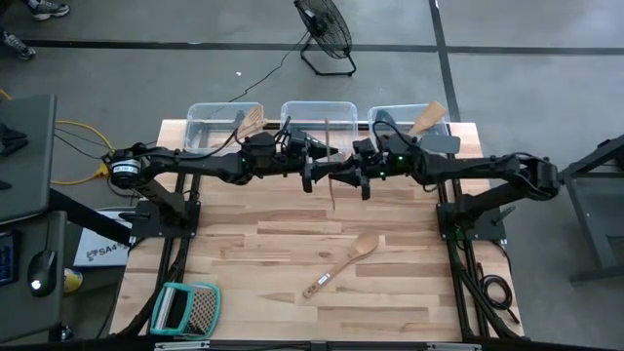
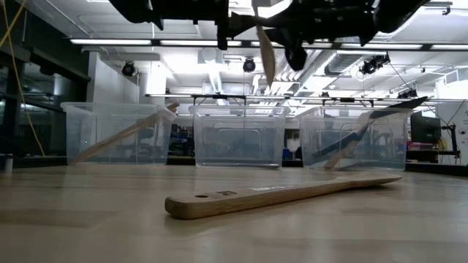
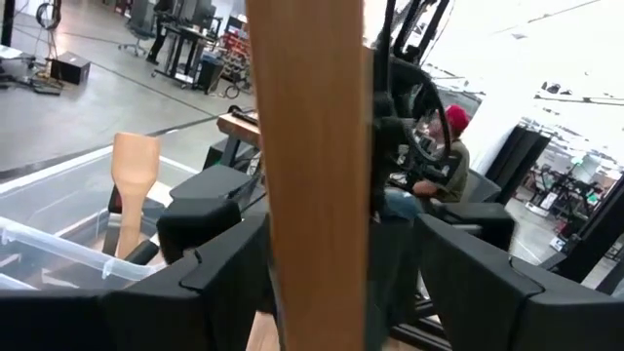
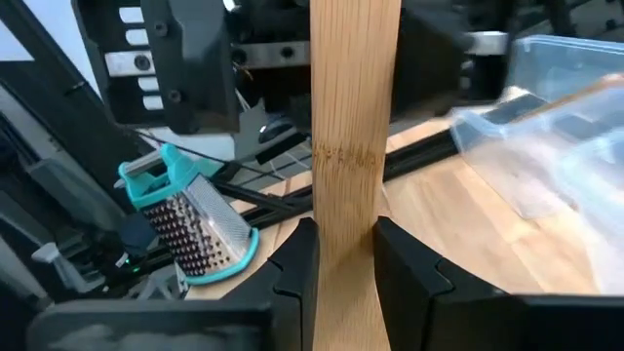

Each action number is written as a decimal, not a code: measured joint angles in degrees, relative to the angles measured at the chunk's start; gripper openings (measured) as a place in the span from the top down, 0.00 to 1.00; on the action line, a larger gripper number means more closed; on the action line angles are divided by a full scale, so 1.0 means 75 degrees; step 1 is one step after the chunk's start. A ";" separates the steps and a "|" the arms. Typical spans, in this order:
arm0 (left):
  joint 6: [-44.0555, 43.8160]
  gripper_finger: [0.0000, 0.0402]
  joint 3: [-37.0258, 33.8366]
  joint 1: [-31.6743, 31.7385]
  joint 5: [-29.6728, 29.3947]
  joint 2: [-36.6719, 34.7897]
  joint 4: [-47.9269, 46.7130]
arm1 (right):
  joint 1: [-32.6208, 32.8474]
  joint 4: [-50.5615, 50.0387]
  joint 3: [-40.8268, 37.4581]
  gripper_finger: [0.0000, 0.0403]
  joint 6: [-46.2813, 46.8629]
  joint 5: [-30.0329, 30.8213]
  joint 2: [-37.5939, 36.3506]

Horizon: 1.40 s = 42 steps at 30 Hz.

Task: Pick & Place Kitchen Items
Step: Put the brown wooden spoon into the left transparent bin

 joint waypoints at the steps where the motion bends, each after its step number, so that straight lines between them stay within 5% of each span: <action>1: 0.0005 0.38 0.0000 0.0000 0.0001 0.0000 -0.0009 | 0.0043 0.0007 0.0094 0.83 -0.0006 0.0047 0.0104; 19: -0.0047 0.38 0.0000 0.0003 0.0004 0.0000 -0.0621 | -0.0015 -0.0225 0.0211 0.83 0.0041 0.0247 0.0228; 34: -0.0082 0.77 0.0000 0.0003 0.0021 -0.0006 -0.0644 | 0.0049 -0.0400 0.0208 0.83 -0.0049 -0.0024 0.0086; 42: -0.0047 0.78 0.0000 -0.0003 0.0089 -0.0006 -0.0666 | 0.0046 -0.0497 0.0208 0.83 -0.0186 -0.0303 0.0086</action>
